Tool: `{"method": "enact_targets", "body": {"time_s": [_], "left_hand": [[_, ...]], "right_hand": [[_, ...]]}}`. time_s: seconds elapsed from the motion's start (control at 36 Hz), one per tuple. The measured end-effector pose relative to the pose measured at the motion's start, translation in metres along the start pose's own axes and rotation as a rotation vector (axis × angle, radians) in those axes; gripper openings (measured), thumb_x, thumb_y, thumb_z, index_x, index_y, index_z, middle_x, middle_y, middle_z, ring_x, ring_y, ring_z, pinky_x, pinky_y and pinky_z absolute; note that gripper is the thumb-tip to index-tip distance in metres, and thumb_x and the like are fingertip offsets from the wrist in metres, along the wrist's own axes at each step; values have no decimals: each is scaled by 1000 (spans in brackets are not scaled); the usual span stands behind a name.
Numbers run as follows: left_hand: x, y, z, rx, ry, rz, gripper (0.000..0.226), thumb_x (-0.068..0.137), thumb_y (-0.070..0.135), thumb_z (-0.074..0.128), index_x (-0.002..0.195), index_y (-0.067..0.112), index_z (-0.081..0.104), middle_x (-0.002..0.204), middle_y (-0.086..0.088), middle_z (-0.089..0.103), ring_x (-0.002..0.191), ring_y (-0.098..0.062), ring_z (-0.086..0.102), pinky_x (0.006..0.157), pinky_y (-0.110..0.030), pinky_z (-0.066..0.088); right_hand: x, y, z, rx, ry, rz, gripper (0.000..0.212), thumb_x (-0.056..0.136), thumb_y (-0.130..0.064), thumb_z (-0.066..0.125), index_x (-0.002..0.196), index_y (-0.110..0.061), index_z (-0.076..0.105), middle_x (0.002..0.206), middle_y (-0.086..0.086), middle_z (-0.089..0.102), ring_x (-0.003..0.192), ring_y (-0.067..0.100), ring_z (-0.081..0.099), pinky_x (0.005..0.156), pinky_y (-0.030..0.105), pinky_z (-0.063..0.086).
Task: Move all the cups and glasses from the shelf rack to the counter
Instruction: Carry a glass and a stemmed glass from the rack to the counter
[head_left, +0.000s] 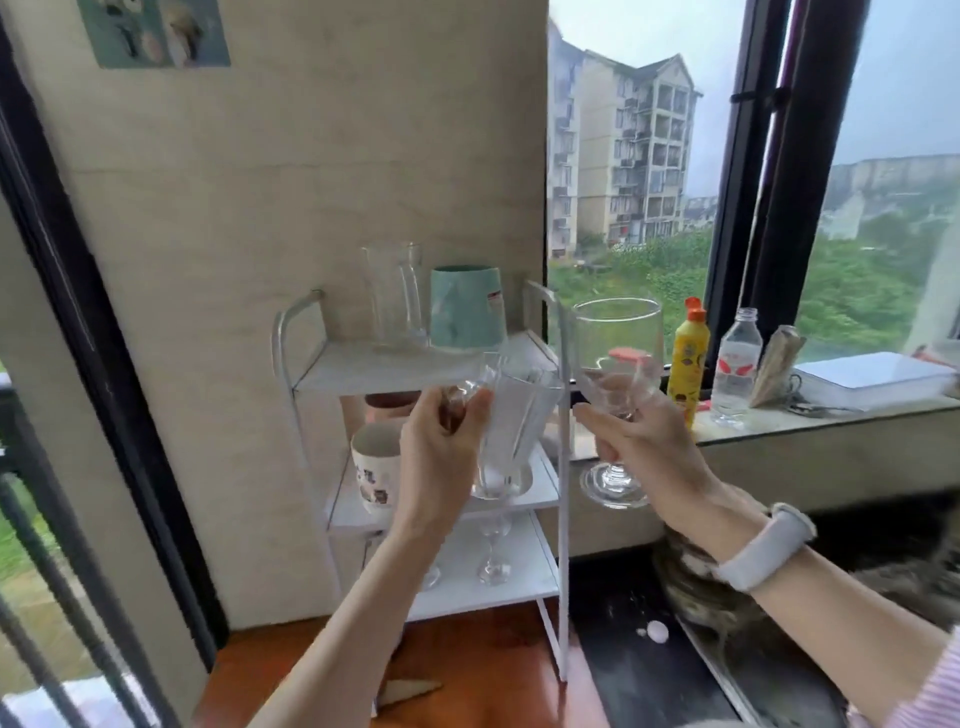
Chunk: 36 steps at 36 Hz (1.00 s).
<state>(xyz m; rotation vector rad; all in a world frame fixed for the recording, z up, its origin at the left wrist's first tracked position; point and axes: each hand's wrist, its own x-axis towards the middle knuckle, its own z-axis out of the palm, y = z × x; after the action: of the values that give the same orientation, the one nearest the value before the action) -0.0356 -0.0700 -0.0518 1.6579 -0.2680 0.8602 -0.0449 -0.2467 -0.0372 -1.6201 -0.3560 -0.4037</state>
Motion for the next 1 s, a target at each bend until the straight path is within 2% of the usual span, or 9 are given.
{"method": "enact_targets", "body": {"time_s": [0.08, 0.17, 0.28, 0.36, 0.42, 0.53, 0.72, 0.89, 1.0], "left_hand": [[-27, -2, 26, -70, -123, -34, 29, 87, 27, 61, 74, 4, 50, 57, 5, 35, 46, -3, 30, 45, -13, 30], [-57, -2, 61, -178, -247, -111, 23, 87, 23, 61, 71, 13, 49, 54, 14, 37, 45, 0, 31, 46, -10, 30], [-97, 8, 119, -242, -379, -181, 31, 87, 25, 62, 64, 18, 42, 43, 18, 39, 43, 0, 32, 44, -11, 29], [-130, 26, 168, -280, -462, -196, 36, 86, 25, 64, 59, 20, 39, 42, 17, 39, 43, 0, 32, 44, -11, 29], [-154, 43, 203, -315, -527, -206, 36, 86, 25, 64, 59, 19, 41, 47, 15, 39, 46, -1, 32, 46, -12, 28], [-207, 84, 278, -371, -658, -221, 33, 85, 27, 65, 62, 14, 46, 57, 3, 42, 52, -7, 36, 50, -20, 31], [-313, 180, 417, -496, -836, -262, 34, 84, 28, 65, 63, 16, 42, 57, 4, 36, 54, -9, 32, 54, -27, 29], [-404, 253, 512, -583, -963, -319, 38, 83, 24, 65, 56, 19, 39, 41, 14, 40, 42, -1, 32, 43, -15, 27], [-461, 285, 560, -615, -1098, -345, 31, 83, 28, 64, 67, 12, 43, 61, 0, 37, 58, -12, 33, 56, -28, 30]], "right_hand": [[-22, 18, -34, -76, 82, 84, 20, 80, -14, 68, 93, -21, 55, 72, -3, 54, 58, 5, 50, 55, 16, 38], [-52, 32, -75, -119, 180, 184, 18, 79, -16, 69, 90, -23, 56, 85, 3, 58, 59, 10, 50, 60, 26, 40], [-94, 41, -134, -128, 315, 262, 18, 79, -11, 69, 92, -13, 58, 62, -6, 57, 46, 2, 49, 49, 17, 40], [-128, 44, -187, -189, 413, 310, 16, 79, -13, 68, 91, -10, 57, 63, -4, 51, 53, 8, 46, 56, 23, 35], [-152, 43, -226, -219, 478, 330, 13, 81, -12, 66, 90, -11, 56, 60, -3, 48, 49, 9, 43, 53, 24, 35], [-205, 36, -313, -292, 629, 379, 14, 80, -15, 68, 90, -15, 58, 64, -4, 54, 51, 8, 45, 55, 25, 36], [-310, 10, -473, -350, 838, 430, 16, 81, -14, 67, 91, -14, 56, 62, -6, 49, 45, 3, 43, 47, 18, 35], [-401, -20, -572, -451, 1030, 429, 17, 81, -16, 67, 79, -25, 53, 58, -8, 49, 53, 5, 46, 57, 25, 35], [-453, -28, -623, -504, 1155, 475, 17, 82, -16, 66, 93, -16, 53, 56, -6, 47, 45, 5, 44, 51, 21, 37]]}}
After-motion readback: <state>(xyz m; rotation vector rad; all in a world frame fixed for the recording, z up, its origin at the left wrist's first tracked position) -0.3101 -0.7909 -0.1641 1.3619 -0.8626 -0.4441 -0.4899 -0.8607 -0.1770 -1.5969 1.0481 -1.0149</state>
